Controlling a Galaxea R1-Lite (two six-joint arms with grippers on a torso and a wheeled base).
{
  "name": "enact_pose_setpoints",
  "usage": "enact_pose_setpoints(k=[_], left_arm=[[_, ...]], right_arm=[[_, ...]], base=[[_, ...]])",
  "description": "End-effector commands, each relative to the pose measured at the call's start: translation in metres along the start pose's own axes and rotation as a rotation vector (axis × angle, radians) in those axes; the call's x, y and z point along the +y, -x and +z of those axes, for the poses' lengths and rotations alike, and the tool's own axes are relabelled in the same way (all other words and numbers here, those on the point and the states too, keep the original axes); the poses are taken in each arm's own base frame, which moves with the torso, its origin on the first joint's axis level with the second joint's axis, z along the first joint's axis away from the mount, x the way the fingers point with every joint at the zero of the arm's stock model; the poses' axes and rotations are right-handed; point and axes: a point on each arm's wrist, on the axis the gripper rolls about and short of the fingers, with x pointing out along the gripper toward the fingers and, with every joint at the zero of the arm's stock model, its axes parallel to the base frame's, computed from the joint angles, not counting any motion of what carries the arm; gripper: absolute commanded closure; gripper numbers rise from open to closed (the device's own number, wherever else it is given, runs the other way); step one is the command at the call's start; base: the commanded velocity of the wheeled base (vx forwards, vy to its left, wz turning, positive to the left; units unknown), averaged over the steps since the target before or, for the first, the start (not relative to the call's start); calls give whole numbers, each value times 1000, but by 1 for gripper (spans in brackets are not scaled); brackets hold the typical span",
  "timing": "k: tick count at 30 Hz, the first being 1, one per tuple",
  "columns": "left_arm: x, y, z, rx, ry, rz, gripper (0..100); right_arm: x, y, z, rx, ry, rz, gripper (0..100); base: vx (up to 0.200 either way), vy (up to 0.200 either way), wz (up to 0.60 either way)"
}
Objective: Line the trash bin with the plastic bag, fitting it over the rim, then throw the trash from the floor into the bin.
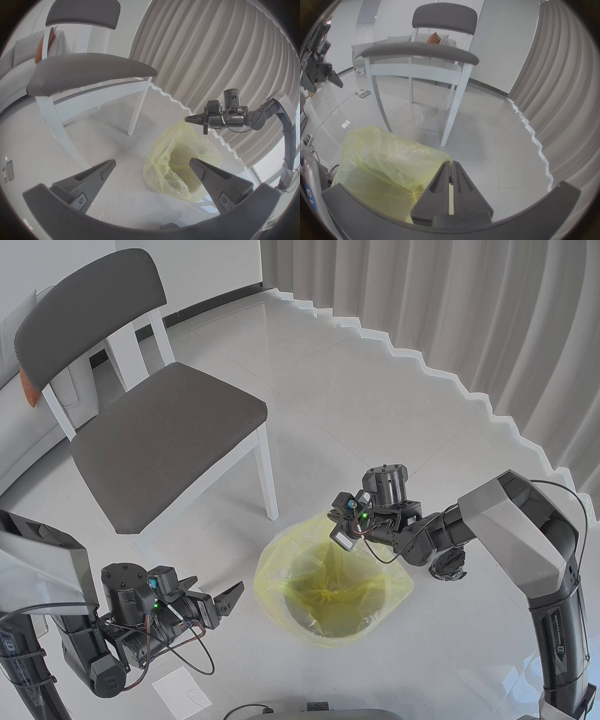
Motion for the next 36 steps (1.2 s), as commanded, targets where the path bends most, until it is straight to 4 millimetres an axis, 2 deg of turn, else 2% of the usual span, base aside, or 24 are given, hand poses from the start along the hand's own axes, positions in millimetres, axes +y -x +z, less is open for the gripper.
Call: enact_pose_setpoints(k=[1, 12, 16, 17, 20, 21, 23, 24, 27, 28, 32, 36], left_arm=[[1, -1, -3, 6, 0, 1, 0], [-2, 1, -5, 11, -4, -1, 0], [-6, 2, -7, 21, -9, -12, 0], [-7, 0, -7, 20, -10, -16, 0], [-11, -3, -6, 13, -16, -31, 0], [-11, -7, -7, 7, -20, -20, 0], [-11, -7, -7, 8, -20, -18, 0], [-9, -15, -7, -3, -21, 4, 0], [-9, -21, -8, -8, -23, 4, 0], [-9, -29, -6, -21, -26, -2, 0], [-12, -46, -5, 0, -38, -12, 0], [-13, -68, 2, 20, -41, -11, 0]], right_arm=[[14, -18, -19, 31, -2, 27, 100], [18, -18, -19, 33, 0, 35, 100], [12, -14, -20, 41, -5, 30, 100], [10, -10, -17, 36, -5, 25, 0], [3, -1, -7, 18, -11, 11, 0], [-3, 11, 1, 8, -16, 3, 0], [-3, 12, 2, 8, -16, 3, 0], [-8, 31, 10, 8, -28, 1, 0], [-12, 44, 8, 24, -60, -2, 0], [-20, 63, 3, 49, -109, -12, 0], [-44, 109, -21, 116, -224, -58, 0], [-64, 156, -60, 171, -298, -140, 0]], base=[[0, 0, 0], [0, 0, 0], [0, 0, 0], [0, 0, 0], [0, 0, 0], [0, 0, 0], [0, 0, 0], [0, 0, 0], [0, 0, 0], [0, 0, 0], [0, 0, 0], [0, 0, 0]])
